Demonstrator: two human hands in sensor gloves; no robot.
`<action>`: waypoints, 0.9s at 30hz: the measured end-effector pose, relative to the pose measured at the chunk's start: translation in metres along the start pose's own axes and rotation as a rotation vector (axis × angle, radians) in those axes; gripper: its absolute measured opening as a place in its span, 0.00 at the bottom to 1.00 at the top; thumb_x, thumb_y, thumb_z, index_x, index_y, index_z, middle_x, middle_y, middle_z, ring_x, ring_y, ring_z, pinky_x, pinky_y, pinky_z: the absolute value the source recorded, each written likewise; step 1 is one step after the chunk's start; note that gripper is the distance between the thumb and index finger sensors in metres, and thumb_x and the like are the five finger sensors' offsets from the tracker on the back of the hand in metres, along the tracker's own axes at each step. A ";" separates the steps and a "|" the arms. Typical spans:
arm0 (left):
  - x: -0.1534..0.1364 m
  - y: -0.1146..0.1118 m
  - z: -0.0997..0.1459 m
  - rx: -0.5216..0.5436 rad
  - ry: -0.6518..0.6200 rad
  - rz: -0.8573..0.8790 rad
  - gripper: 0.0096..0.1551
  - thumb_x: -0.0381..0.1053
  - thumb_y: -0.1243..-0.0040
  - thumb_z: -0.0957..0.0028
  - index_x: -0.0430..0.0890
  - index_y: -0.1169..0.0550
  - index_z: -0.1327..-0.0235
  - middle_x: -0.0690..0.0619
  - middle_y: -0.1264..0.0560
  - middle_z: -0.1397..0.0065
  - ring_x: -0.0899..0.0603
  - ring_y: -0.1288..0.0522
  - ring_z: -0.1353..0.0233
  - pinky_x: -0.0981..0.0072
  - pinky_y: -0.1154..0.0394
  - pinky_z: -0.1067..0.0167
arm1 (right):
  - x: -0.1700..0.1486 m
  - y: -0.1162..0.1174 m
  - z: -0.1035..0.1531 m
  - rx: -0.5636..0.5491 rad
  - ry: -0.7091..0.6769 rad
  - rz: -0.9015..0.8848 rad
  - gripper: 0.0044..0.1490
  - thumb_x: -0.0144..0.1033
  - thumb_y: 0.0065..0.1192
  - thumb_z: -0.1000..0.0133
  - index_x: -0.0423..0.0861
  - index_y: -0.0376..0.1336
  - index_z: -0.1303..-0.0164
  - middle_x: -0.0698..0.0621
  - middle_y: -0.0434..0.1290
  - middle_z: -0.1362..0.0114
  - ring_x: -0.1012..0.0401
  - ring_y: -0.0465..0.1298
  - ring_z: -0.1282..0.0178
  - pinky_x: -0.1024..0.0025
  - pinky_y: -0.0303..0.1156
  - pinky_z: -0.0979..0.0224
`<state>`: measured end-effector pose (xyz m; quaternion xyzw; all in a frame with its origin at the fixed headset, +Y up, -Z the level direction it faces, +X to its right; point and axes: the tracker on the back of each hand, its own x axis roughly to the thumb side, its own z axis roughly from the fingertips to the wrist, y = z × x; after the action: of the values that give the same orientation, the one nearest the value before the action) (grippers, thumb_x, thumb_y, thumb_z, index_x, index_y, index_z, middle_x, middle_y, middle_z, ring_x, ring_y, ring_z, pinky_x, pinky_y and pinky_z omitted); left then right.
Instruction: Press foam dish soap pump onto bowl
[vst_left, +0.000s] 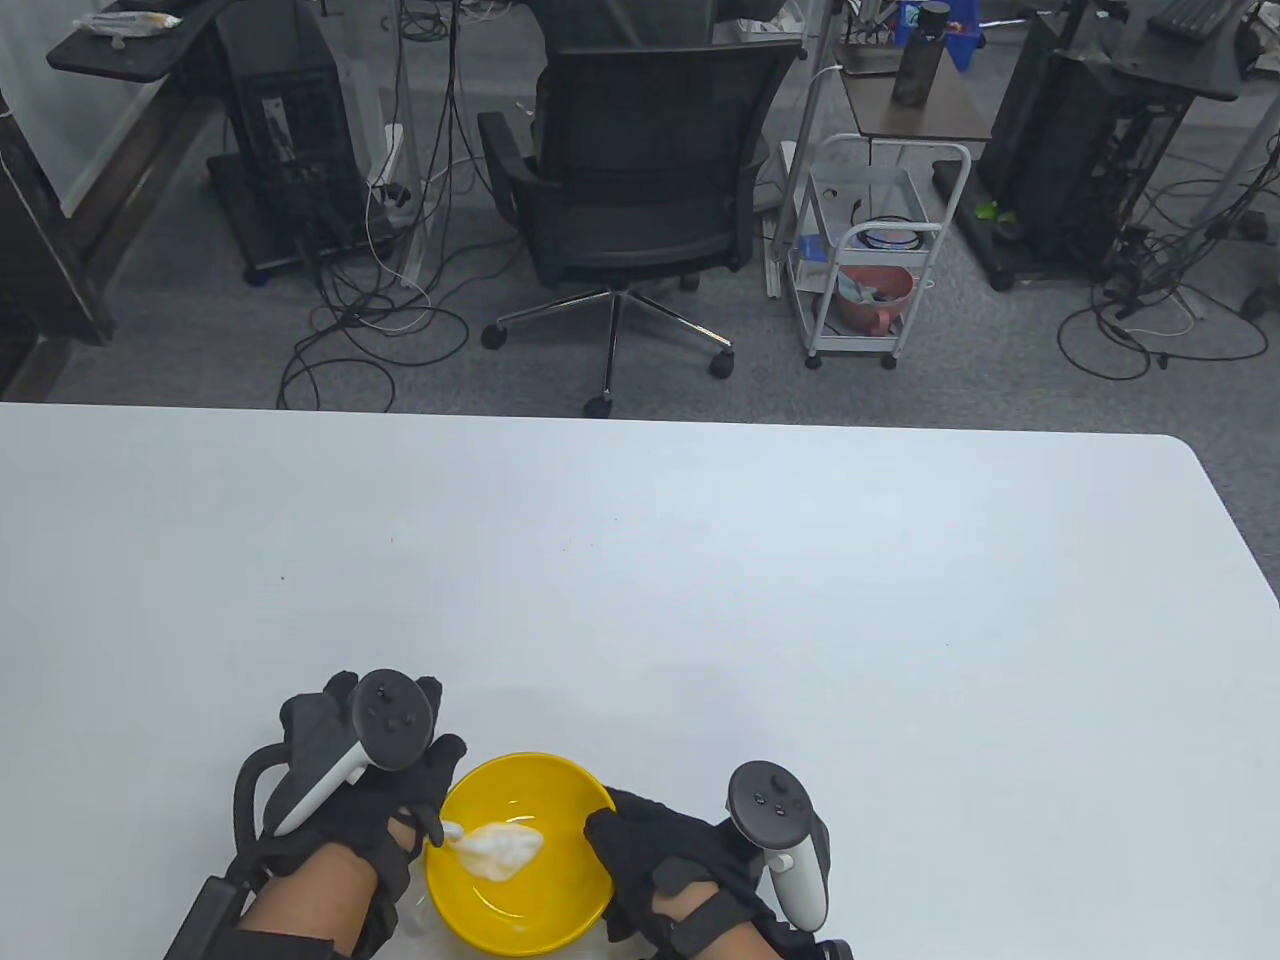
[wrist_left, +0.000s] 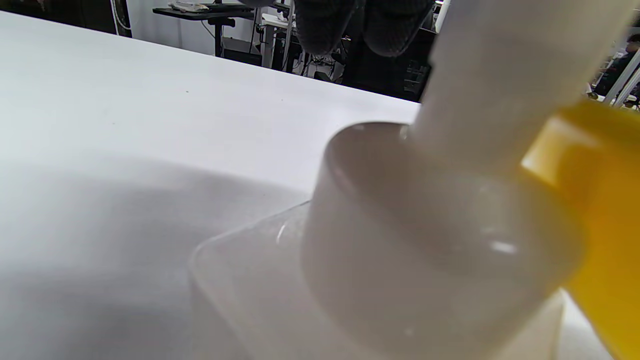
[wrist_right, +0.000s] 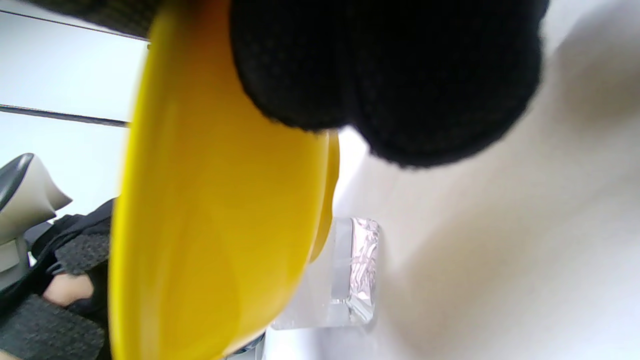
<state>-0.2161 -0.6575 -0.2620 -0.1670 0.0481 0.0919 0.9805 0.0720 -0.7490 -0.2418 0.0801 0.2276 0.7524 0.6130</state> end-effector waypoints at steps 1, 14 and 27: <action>0.001 -0.001 0.000 0.003 0.001 -0.015 0.41 0.73 0.60 0.47 0.64 0.45 0.18 0.59 0.49 0.14 0.35 0.56 0.11 0.32 0.64 0.25 | 0.000 0.000 0.000 0.000 -0.001 -0.001 0.40 0.47 0.60 0.41 0.31 0.59 0.29 0.44 0.80 0.64 0.53 0.83 0.74 0.34 0.61 0.35; -0.002 -0.010 -0.004 -0.018 0.021 0.003 0.41 0.73 0.61 0.47 0.64 0.45 0.18 0.59 0.49 0.14 0.35 0.57 0.11 0.32 0.65 0.26 | 0.000 0.000 0.000 0.003 -0.008 0.001 0.40 0.47 0.60 0.41 0.31 0.59 0.29 0.44 0.80 0.64 0.53 0.83 0.74 0.34 0.61 0.35; -0.006 0.007 -0.002 -0.053 0.012 0.063 0.44 0.76 0.57 0.48 0.64 0.47 0.18 0.58 0.51 0.14 0.35 0.58 0.12 0.33 0.65 0.26 | -0.001 0.000 0.000 0.004 0.000 -0.004 0.40 0.47 0.60 0.41 0.31 0.59 0.29 0.44 0.80 0.64 0.53 0.83 0.74 0.34 0.61 0.34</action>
<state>-0.2236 -0.6531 -0.2654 -0.1920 0.0567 0.1228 0.9720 0.0722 -0.7499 -0.2420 0.0810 0.2291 0.7508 0.6142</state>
